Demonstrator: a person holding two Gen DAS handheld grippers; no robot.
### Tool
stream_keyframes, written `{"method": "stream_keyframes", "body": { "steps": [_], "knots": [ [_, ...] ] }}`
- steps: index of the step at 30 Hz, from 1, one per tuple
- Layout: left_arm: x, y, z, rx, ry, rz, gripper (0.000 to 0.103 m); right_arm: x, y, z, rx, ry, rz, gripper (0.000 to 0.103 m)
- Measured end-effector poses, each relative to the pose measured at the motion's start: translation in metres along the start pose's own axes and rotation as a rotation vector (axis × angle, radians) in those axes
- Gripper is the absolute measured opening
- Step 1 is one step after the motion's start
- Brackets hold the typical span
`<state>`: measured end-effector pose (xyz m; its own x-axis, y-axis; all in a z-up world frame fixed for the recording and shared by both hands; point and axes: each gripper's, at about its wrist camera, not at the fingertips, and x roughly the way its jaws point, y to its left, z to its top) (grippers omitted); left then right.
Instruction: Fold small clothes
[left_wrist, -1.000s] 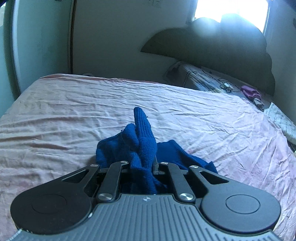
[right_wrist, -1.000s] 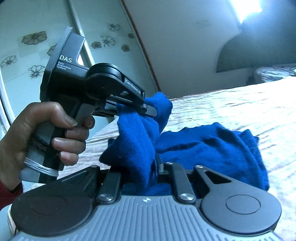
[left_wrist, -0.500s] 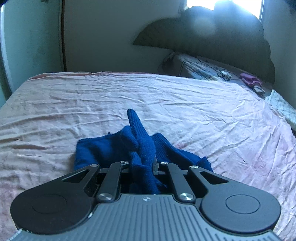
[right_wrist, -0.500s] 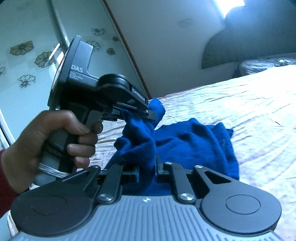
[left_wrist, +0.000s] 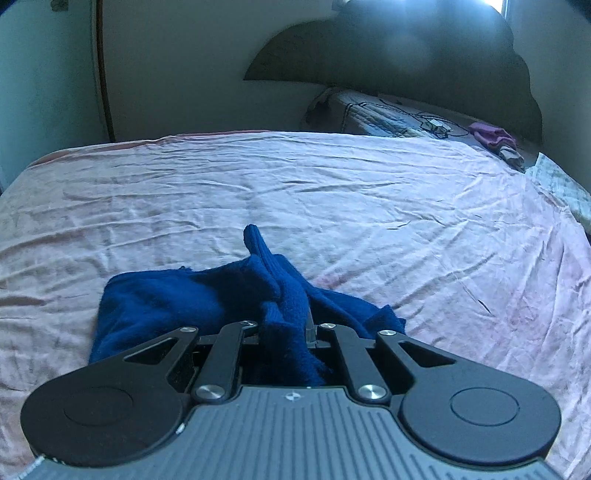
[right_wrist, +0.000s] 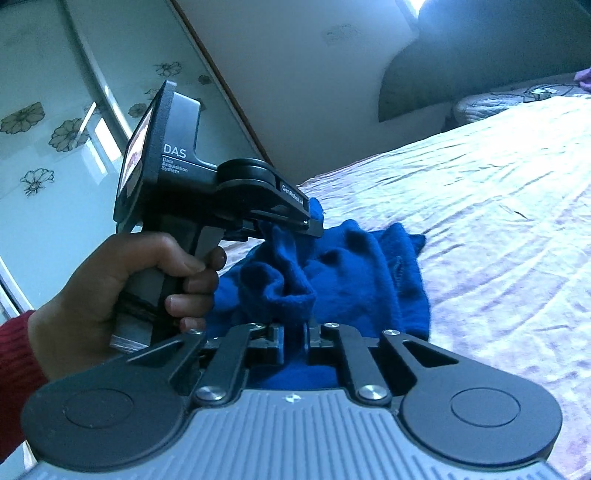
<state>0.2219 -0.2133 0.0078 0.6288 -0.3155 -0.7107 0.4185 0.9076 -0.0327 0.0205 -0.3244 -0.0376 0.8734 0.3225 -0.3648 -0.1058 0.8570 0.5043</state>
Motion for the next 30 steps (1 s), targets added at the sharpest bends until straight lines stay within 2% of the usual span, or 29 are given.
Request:
{"method": "stream_keyframes", "body": {
  "steps": [10,16,21,30],
  "knots": [
    [0.013,-0.033,0.000,0.049,0.004,-0.039,0.010,-0.011,-0.023,-0.006,0.035,0.006,-0.059,0.009],
    [0.027,-0.047,-0.007,0.103,0.017,-0.016,0.013,-0.008,-0.034,-0.010,0.062,0.025,-0.088,0.009],
    [0.028,-0.045,-0.007,0.099,0.019,-0.026,0.028,-0.007,-0.036,-0.010,0.067,0.037,-0.095,0.009],
    [0.024,-0.049,-0.003,0.089,-0.023,-0.027,0.055,-0.007,-0.038,-0.013,0.087,0.049,-0.104,0.009]
  ]
}}
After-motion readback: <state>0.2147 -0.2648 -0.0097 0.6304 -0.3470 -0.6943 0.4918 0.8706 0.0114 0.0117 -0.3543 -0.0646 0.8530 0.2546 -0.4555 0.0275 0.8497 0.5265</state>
